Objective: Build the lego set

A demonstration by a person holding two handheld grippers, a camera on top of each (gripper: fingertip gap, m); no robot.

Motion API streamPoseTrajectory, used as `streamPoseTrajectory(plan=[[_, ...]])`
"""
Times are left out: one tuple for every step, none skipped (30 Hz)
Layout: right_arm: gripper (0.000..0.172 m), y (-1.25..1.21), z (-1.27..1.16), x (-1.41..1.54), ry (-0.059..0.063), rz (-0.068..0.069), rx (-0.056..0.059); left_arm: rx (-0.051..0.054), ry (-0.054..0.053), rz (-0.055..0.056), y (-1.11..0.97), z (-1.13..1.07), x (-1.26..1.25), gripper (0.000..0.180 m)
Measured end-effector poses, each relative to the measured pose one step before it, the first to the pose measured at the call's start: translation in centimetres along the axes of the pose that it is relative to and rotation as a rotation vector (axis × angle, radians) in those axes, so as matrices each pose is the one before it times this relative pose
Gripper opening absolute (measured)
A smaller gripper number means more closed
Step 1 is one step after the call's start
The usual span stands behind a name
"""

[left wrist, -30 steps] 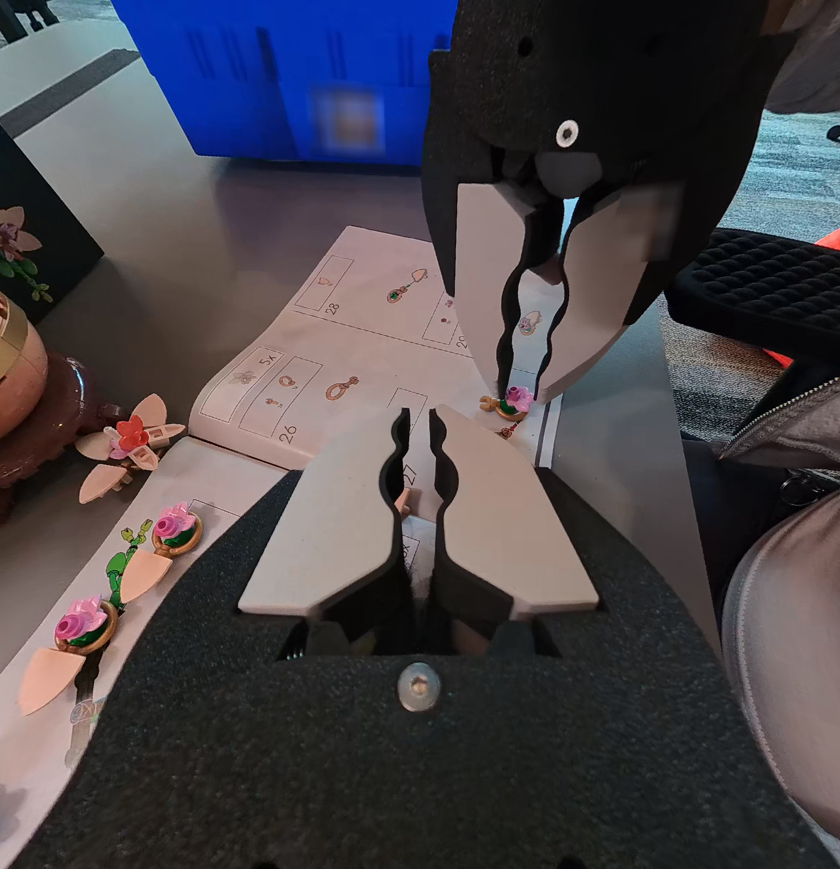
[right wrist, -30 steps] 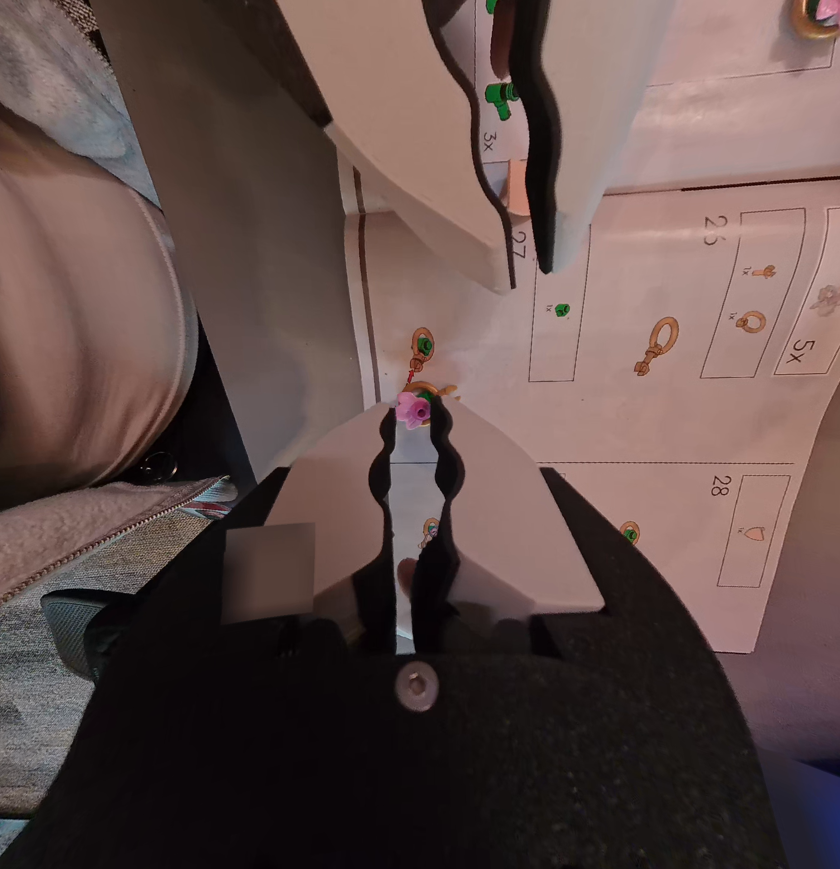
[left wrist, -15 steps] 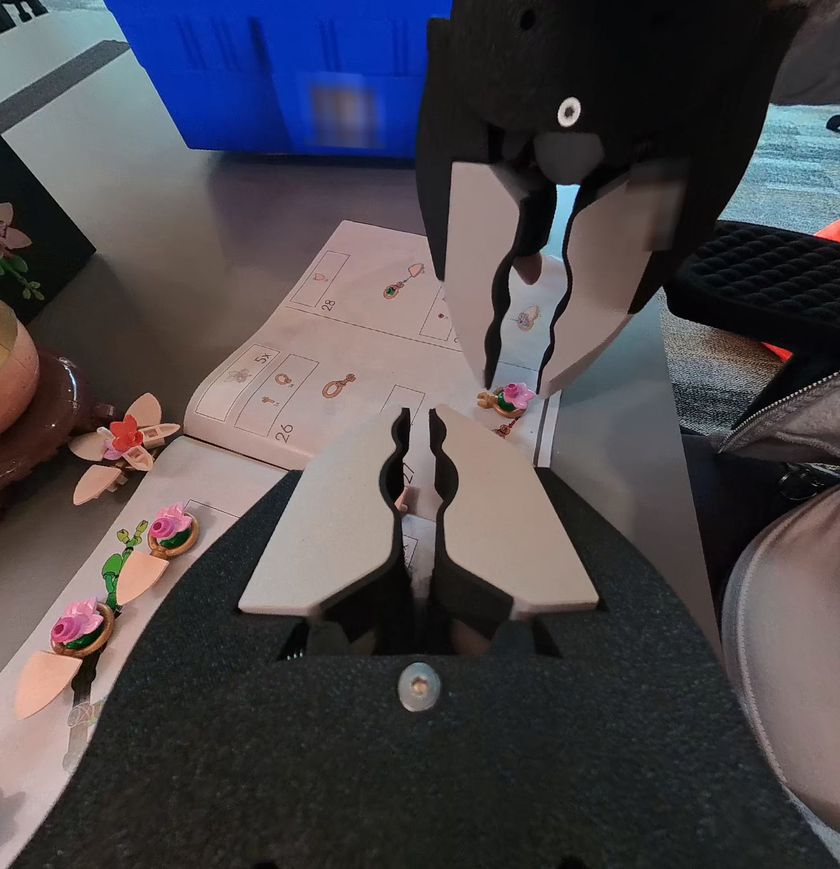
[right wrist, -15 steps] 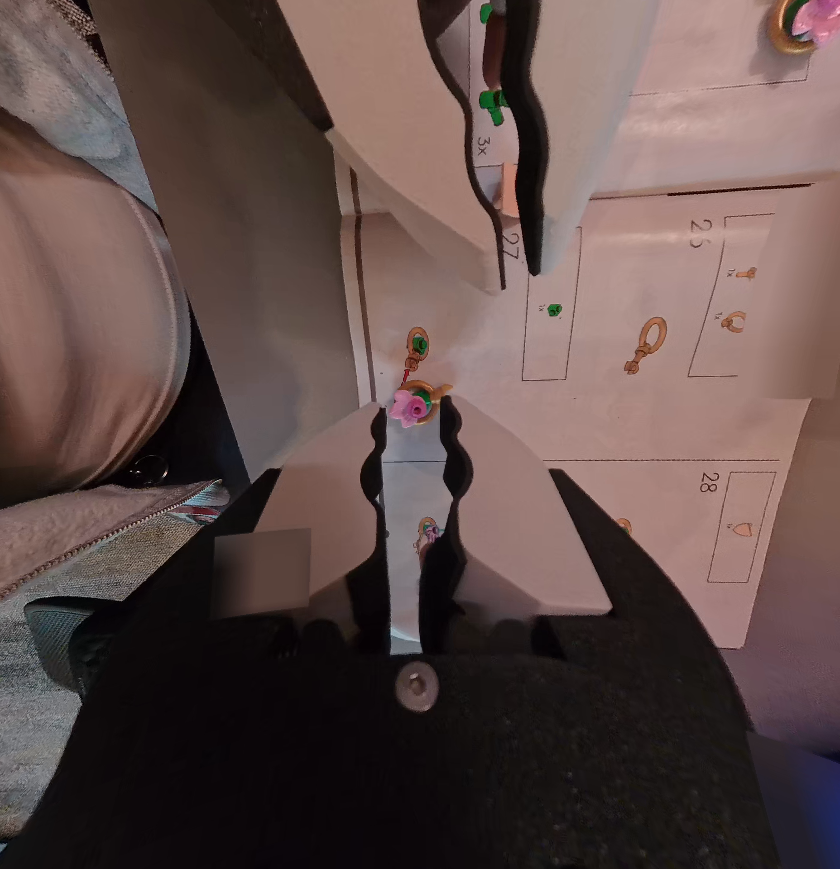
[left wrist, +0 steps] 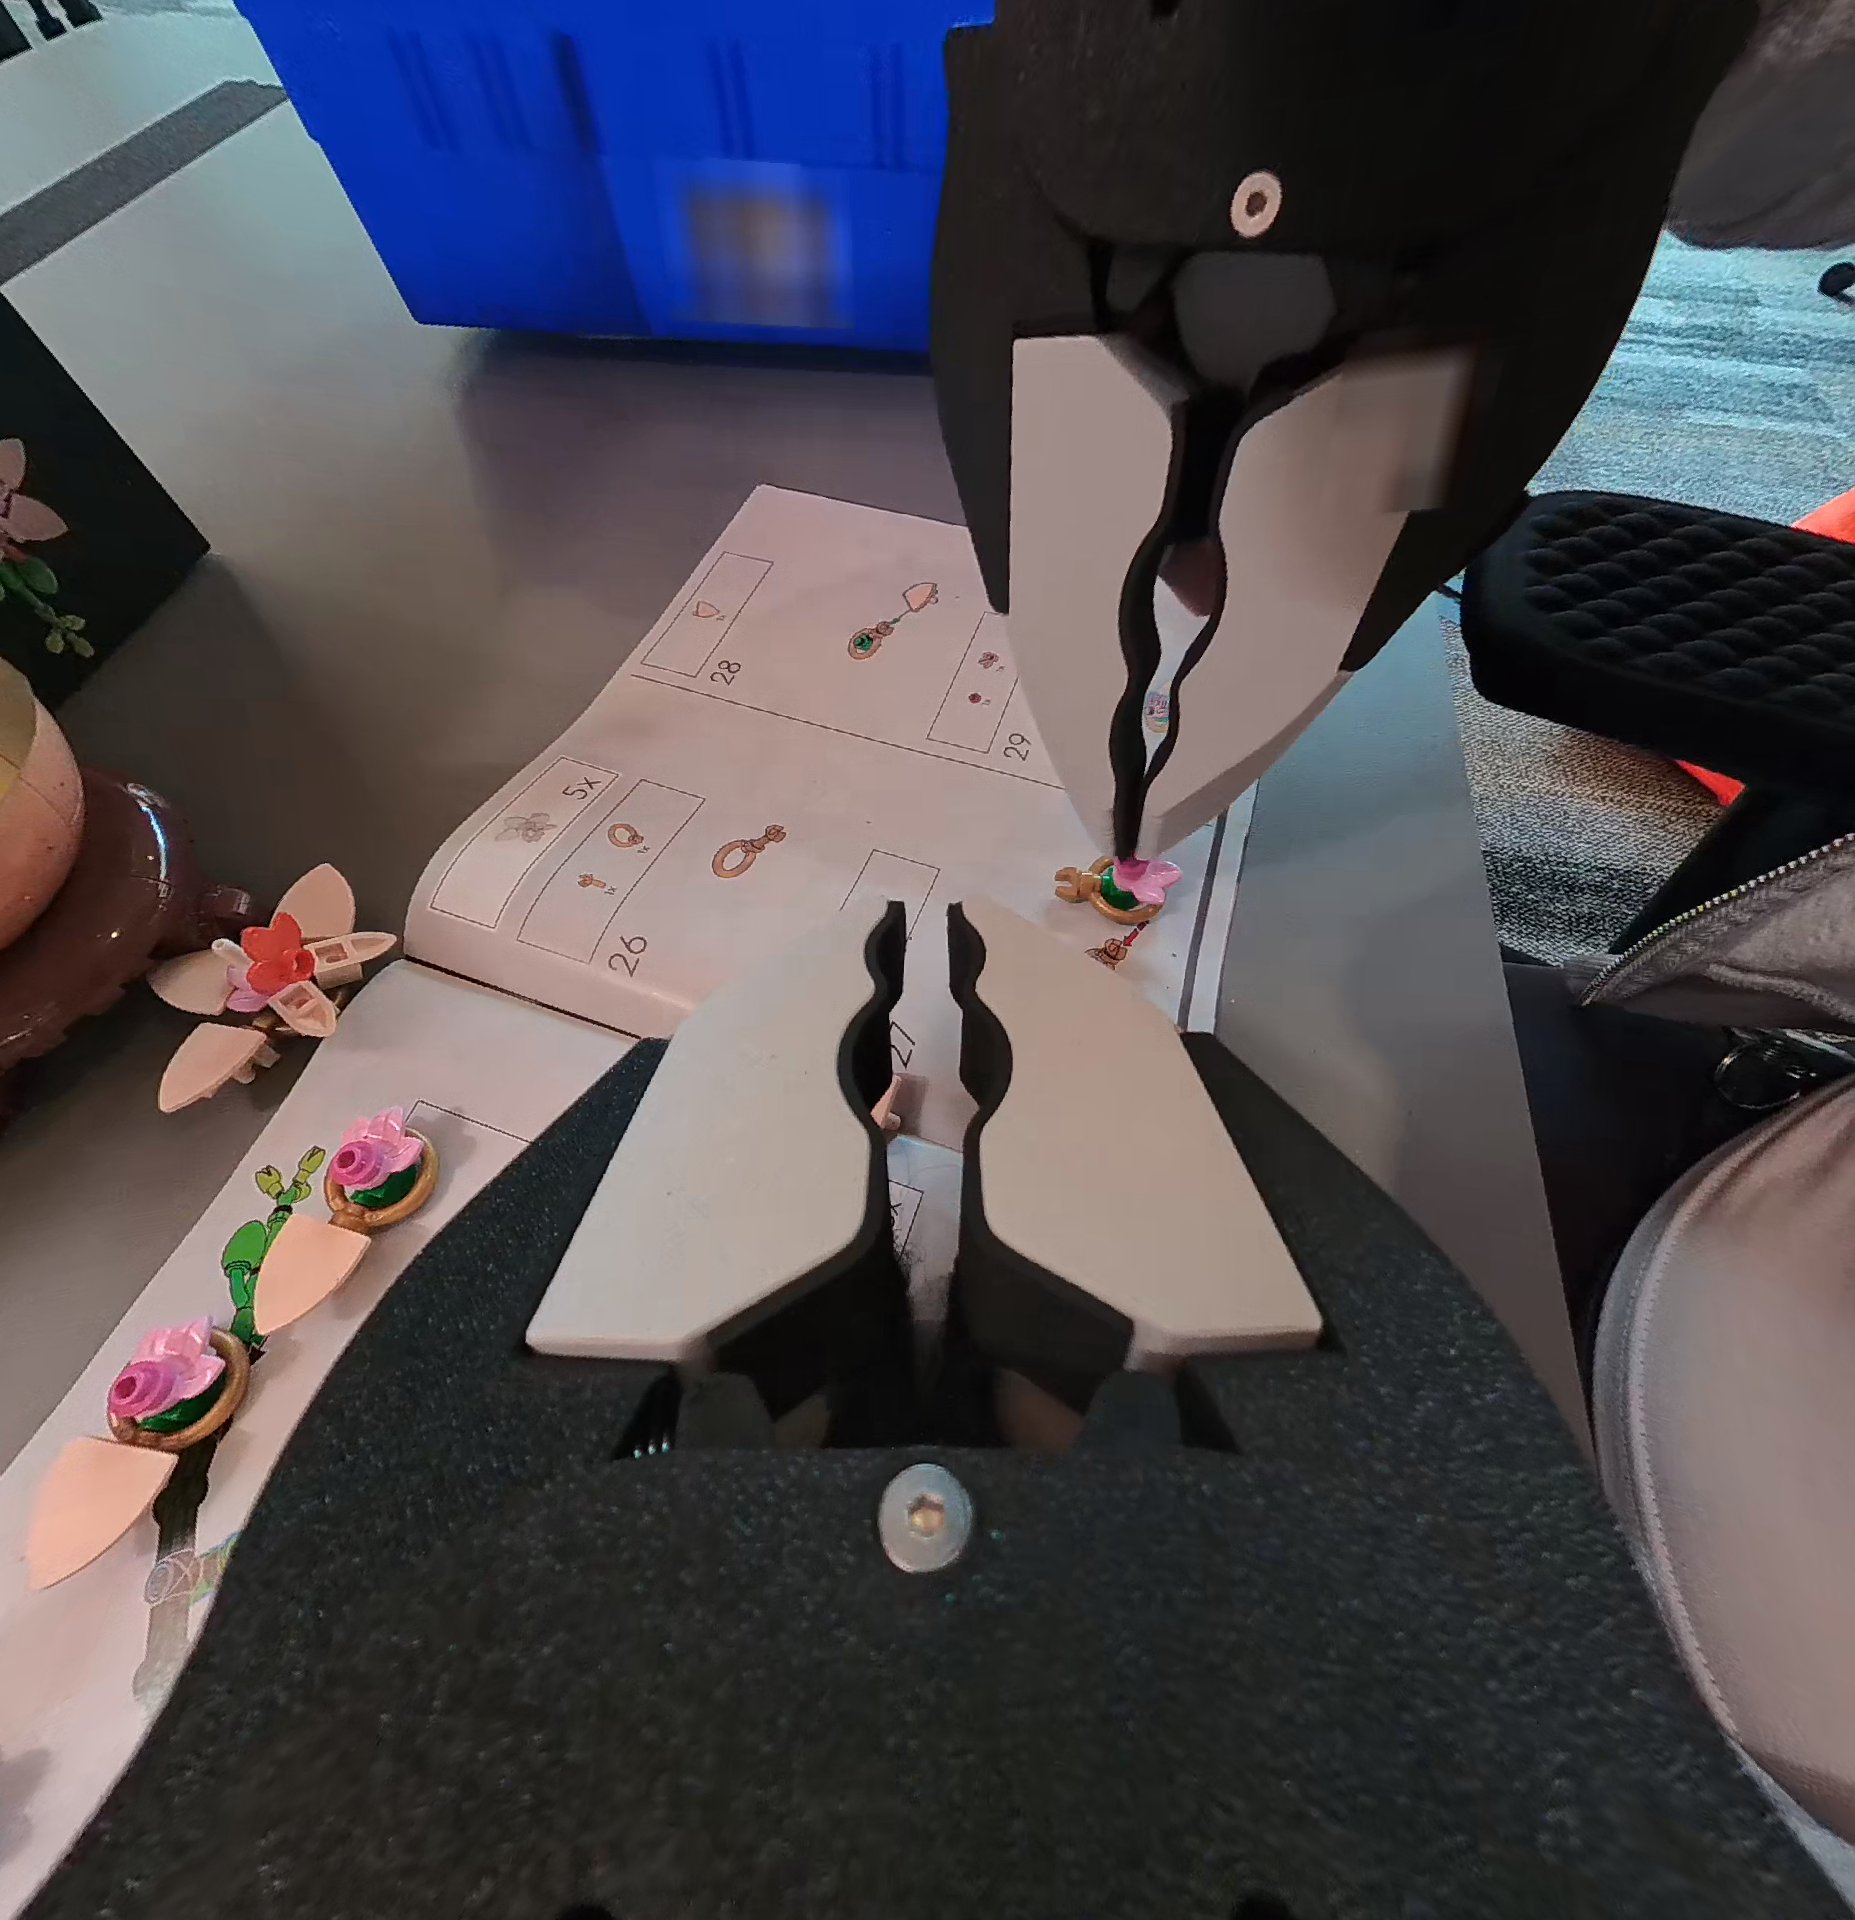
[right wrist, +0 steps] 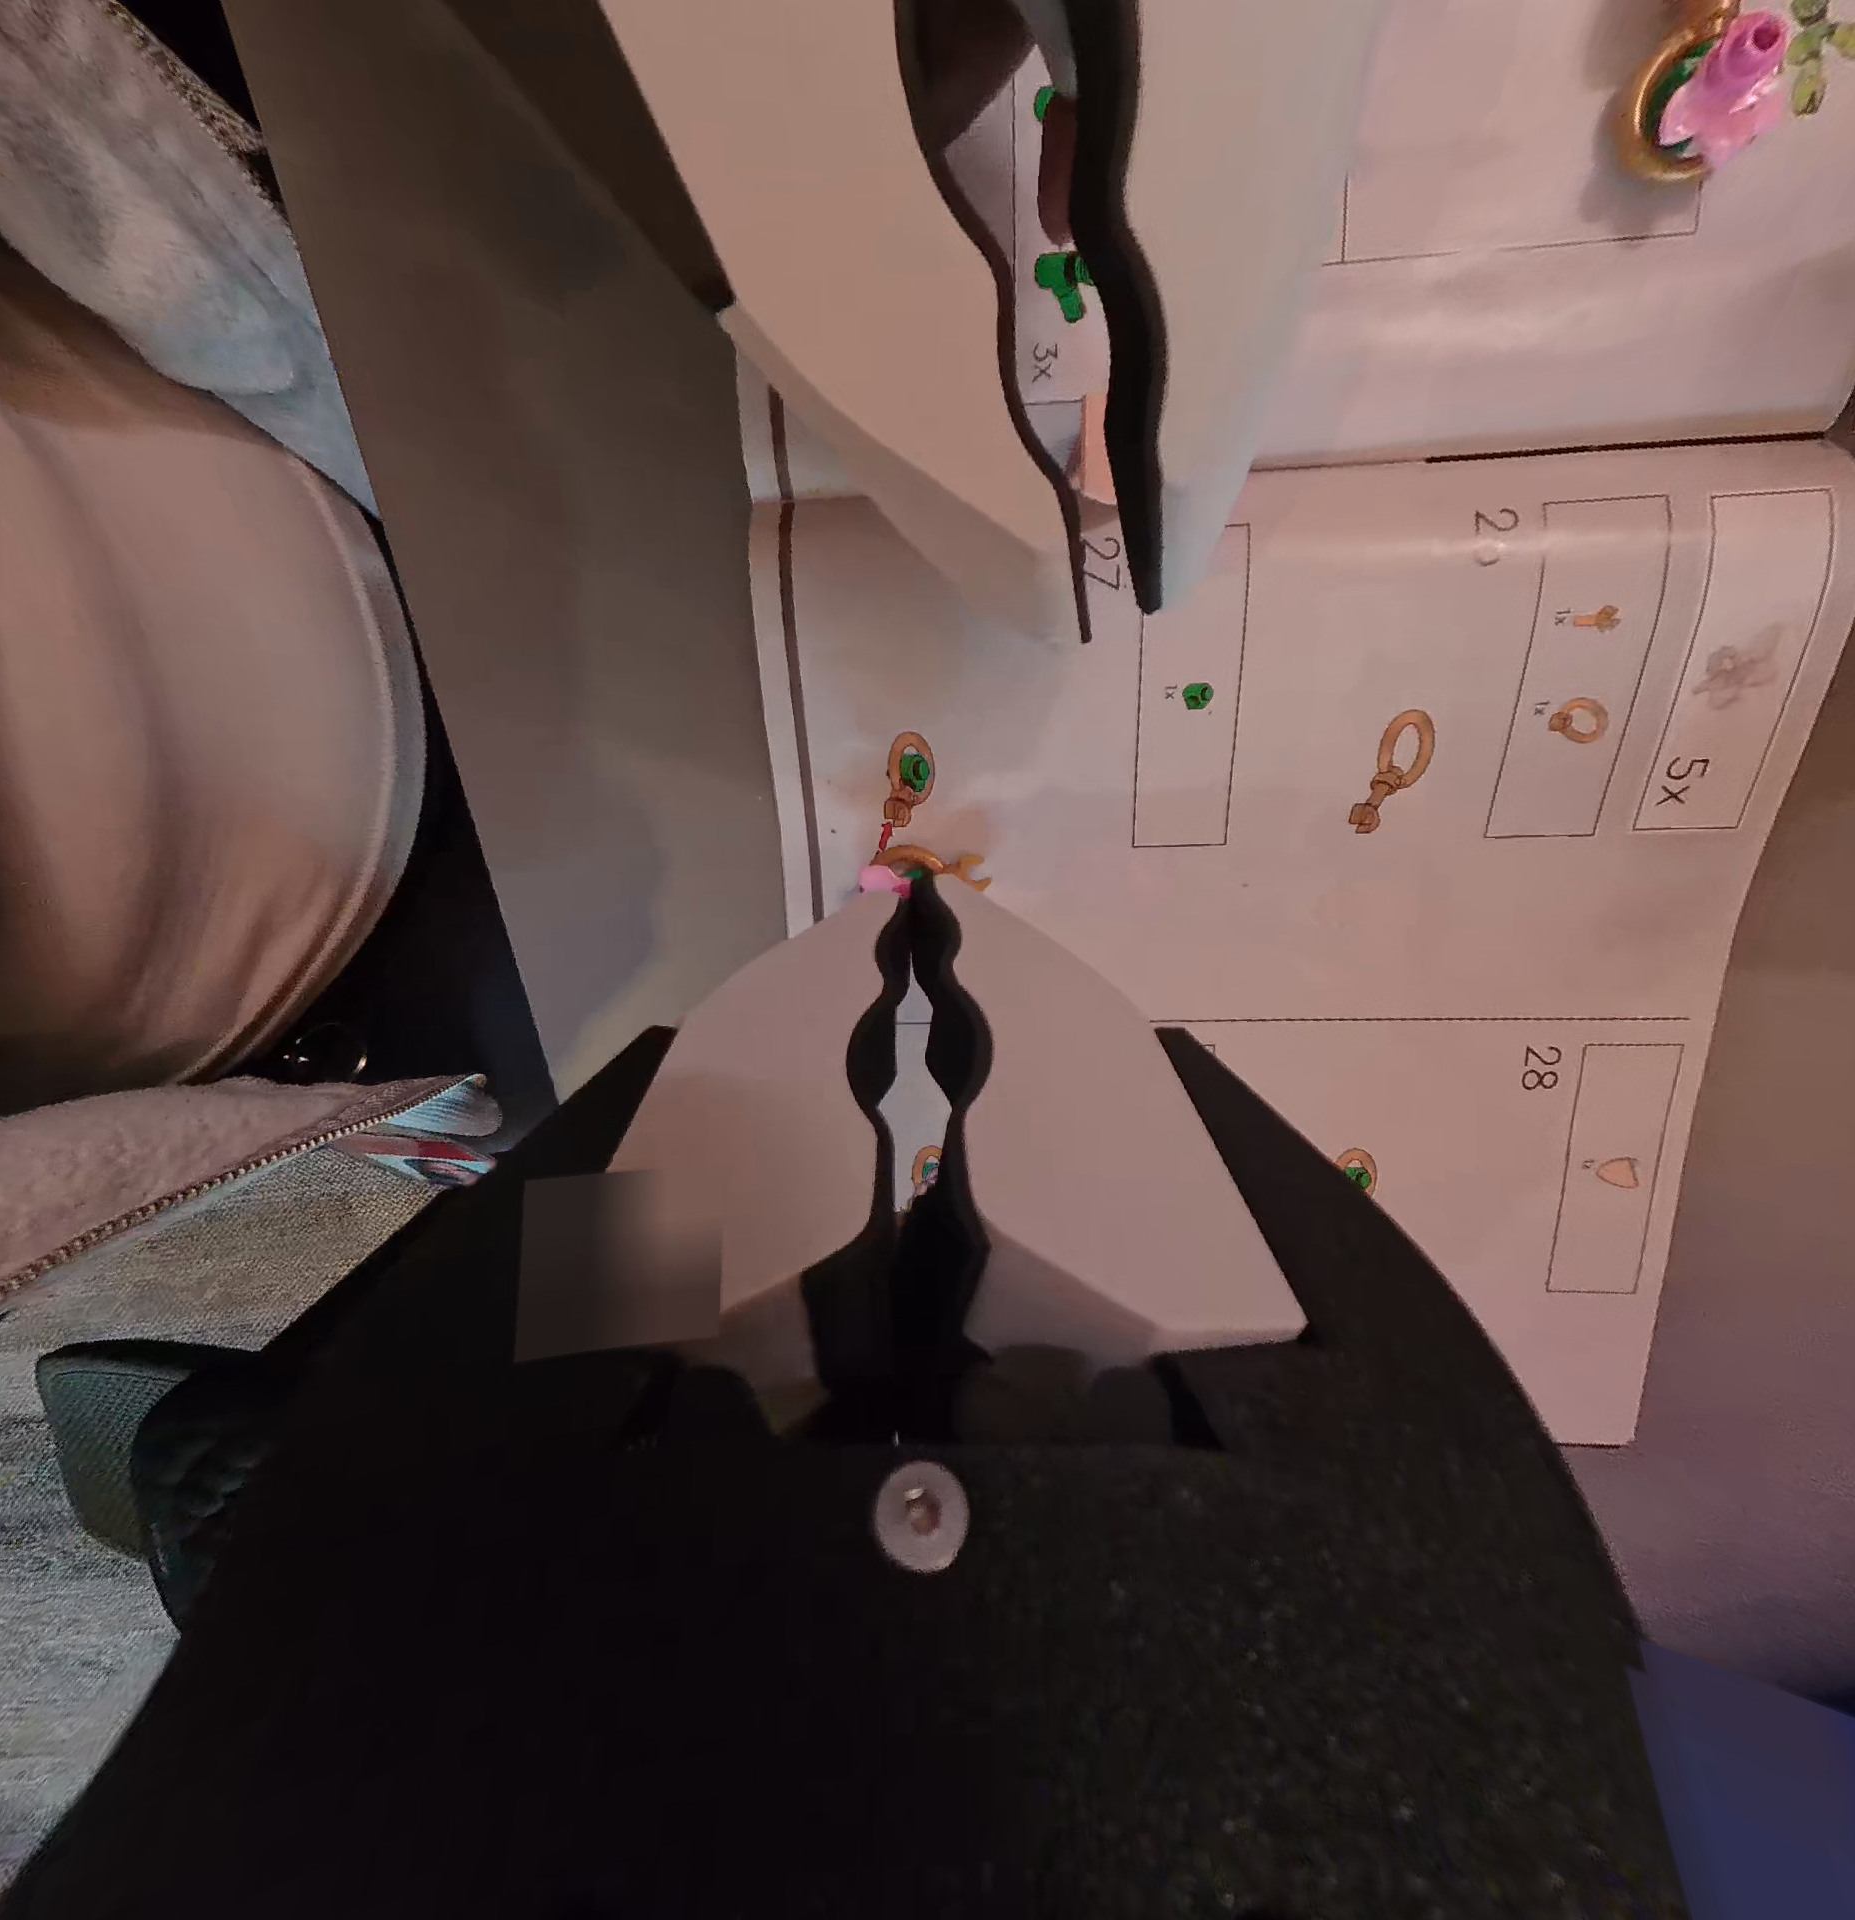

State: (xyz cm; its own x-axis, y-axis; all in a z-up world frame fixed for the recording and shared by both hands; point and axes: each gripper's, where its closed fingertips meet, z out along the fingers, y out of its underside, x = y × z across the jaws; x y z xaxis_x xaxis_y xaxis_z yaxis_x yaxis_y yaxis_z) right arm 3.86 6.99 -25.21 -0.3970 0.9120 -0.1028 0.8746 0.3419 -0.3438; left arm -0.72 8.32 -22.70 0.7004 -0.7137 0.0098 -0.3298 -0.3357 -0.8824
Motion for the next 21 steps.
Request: streamPoseTrajectory(plan=[[0.000, 0.099, 0.020, 0.025, 0.0030, -0.0043, -0.0097, -0.0002, 0.0006, -0.0009, 0.003, -0.002, -0.001, 0.008], [0.000, 0.001, -0.003, -0.006, 0.0016, -0.0027, -0.0031, 0.0000, 0.0007, -0.0010, -0.001, 0.000, -0.012, 0.008], [0.000, -0.013, 0.004, -0.017, 0.0000, -0.0003, -0.0012, 0.0003, 0.0003, -0.0015, -0.001, -0.004, -0.007, 0.007], [0.000, 0.028, 0.017, -0.060, -0.0025, -0.0015, -0.0034, 0.0004, 0.0006, -0.0013, -0.005, 0.002, -0.011, 0.007], [0.000, 0.018, 0.045, -0.054, -0.0011, -0.0021, -0.0027, 0.0000, 0.0004, -0.0012, 0.003, -0.007, -0.008, 0.007], [0.000, 0.015, 0.067, -0.025, 0.0012, -0.0025, -0.0029, -0.0004, 0.0003, -0.0010, -0.001, 0.009, -0.003, 0.007], [0.000, -0.025, 0.001, 0.010, 0.0040, -0.0013, -0.0007, -0.0006, 0.0002, 0.0001, 0.010, 0.013, 0.002, 0.008], [0.000, 0.003, -0.005, 0.005, 0.0043, -0.0007, -0.0035, -0.0008, -0.0001, 0.0009, 0.013, 0.011, 0.006, 0.008], [0.000, 0.002, 0.002, -0.011, 0.0034, -0.0013, -0.0051, -0.0010, -0.0001, 0.0010, 0.016, 0.010, 0.006, 0.008], [0.000, 0.004, 0.002, 0.004, 0.0053, -0.0044, -0.0055, -0.0009, -0.0002, 0.0011, 0.011, 0.017, 0.010, 0.008], [0.000, 0.015, 0.000, -0.002, 0.0037, 0.0017, -0.0067, -0.0009, -0.0005, 0.0009, 0.005, 0.006, 0.001, 0.008], [0.000, -0.002, -0.004, 0.002, 0.0027, 0.0023, -0.0088, -0.0006, -0.0001, 0.0007, 0.013, 0.007, 0.000, 0.008], [0.000, 0.015, -0.004, 0.003, 0.0056, -0.0057, -0.0091, -0.0002, 0.0000, 0.0002, -0.001, 0.005, 0.006, 0.008], [0.000, -0.001, 0.005, 0.004, 0.0064, -0.0052, -0.0103, 0.0002, -0.0002, -0.0006, -0.002, 0.001, -0.012, 0.008], [0.000, 0.014, 0.000, -0.011, 0.0069, -0.0009, -0.0127, 0.0002, 0.0001, -0.0011, 0.006, 0.006, -0.005, 0.008], [0.000, 0.007, -0.003, 0.009, 0.0084, -0.0018, -0.0133, 0.0003, 0.0005, -0.0013, -0.003, 0.001, -0.013, 0.008], [0.000, 0.003, 0.002, -0.002, 0.0087, -0.0039, -0.0117, 0.0002, 0.0002, -0.0013, 0.001, -0.005, -0.009, 0.007], [0.000, 0.002, 0.002, -0.002, 0.0078, -0.0006, -0.0105, -0.0002, 0.0002, -0.0011, 0.008, 0.009, -0.011, 0.007], [0.000, 0.004, -0.005, 0.000, 0.0068, 0.0017, -0.0089, 0.0002, 0.0002, -0.0007, 0.000, -0.005, 0.000, 0.007], [0.000, 0.008, 0.000, -0.010, 0.0056, 0.0024, -0.0072, 0.0007, -0.0004, -0.0002, -0.006, -0.001, -0.010, 0.007], [0.000, 0.009, 0.000, 0.005, 0.0047, 0.0049, -0.0043, 0.0001, -0.0001, 0.0002, -0.001, 0.001, 0.011, 0.008]])
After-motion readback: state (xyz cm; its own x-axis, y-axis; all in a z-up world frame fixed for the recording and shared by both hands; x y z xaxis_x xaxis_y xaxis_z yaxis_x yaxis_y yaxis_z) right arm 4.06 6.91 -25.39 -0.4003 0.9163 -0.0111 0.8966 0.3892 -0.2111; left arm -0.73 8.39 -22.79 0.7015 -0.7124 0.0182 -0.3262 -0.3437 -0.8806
